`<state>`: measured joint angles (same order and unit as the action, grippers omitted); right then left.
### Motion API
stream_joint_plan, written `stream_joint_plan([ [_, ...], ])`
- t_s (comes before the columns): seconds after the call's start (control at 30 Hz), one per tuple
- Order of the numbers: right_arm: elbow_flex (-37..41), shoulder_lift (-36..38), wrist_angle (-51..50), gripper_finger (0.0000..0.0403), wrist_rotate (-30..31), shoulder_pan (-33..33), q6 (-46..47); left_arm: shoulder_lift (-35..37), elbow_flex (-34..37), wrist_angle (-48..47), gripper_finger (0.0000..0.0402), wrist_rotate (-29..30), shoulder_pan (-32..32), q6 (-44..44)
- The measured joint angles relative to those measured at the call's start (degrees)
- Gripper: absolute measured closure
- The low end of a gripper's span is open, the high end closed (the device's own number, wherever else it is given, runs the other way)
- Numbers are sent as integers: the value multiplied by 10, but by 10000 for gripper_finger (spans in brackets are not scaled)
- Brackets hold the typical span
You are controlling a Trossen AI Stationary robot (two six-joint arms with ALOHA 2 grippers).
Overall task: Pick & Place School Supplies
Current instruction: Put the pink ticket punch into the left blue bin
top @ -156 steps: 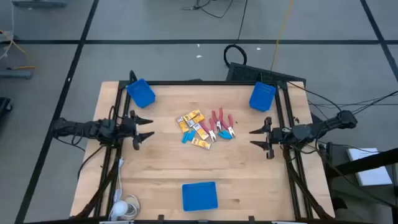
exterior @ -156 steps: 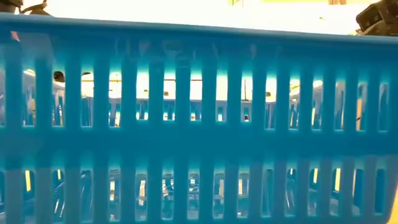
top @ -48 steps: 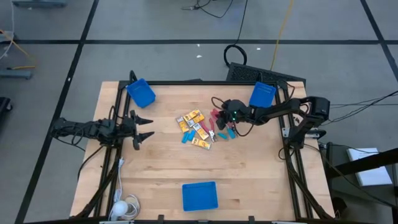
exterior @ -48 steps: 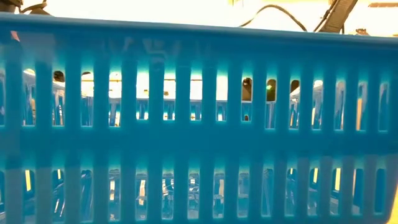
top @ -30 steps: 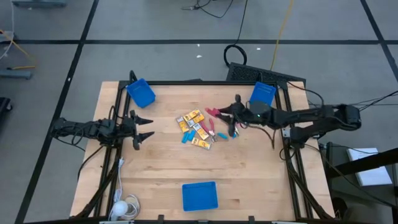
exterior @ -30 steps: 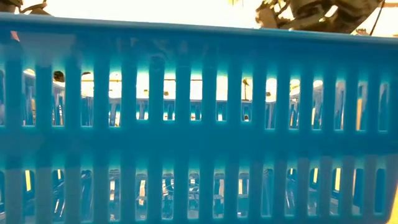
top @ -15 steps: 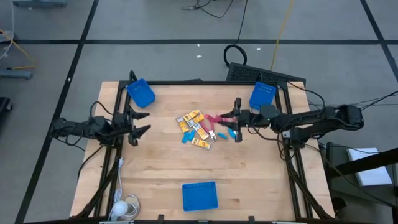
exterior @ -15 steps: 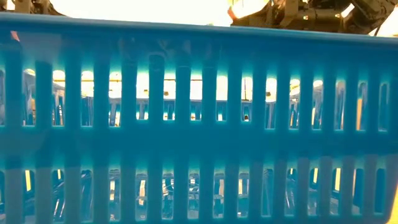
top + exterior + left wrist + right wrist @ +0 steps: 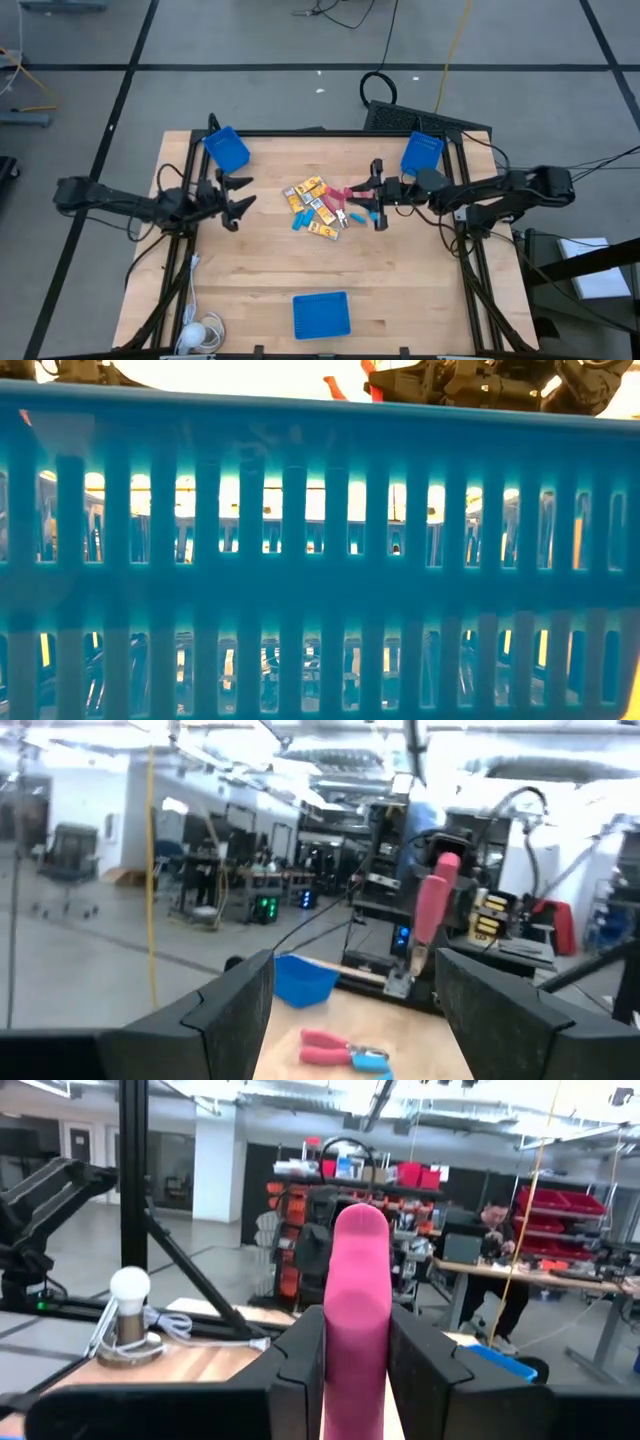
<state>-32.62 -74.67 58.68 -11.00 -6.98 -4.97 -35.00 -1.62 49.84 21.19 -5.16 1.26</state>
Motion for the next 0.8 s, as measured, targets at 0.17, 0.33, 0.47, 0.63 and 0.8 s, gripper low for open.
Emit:
stream_joint_plan([
  [0.17, 0, -4, 20, 329, -15, 0, -1, -151, -70, 30, 121, -30, 24, -21],
  [0.33, 0, -4, 20, 329, -28, 0, 0, -270, -174, 31, 121, -81, 46, -38],
  [0.47, 0, -4, 23, 329, -28, 4, 0, -355, -262, 26, 121, -152, 57, -50],
  [0.63, 0, -4, 34, 329, -28, 15, -3, -446, -356, 25, 121, -203, 64, -57],
  [0.8, -1, -4, 44, 329, -28, 24, -3, -505, -415, -3, 121, -229, 72, -57],
])
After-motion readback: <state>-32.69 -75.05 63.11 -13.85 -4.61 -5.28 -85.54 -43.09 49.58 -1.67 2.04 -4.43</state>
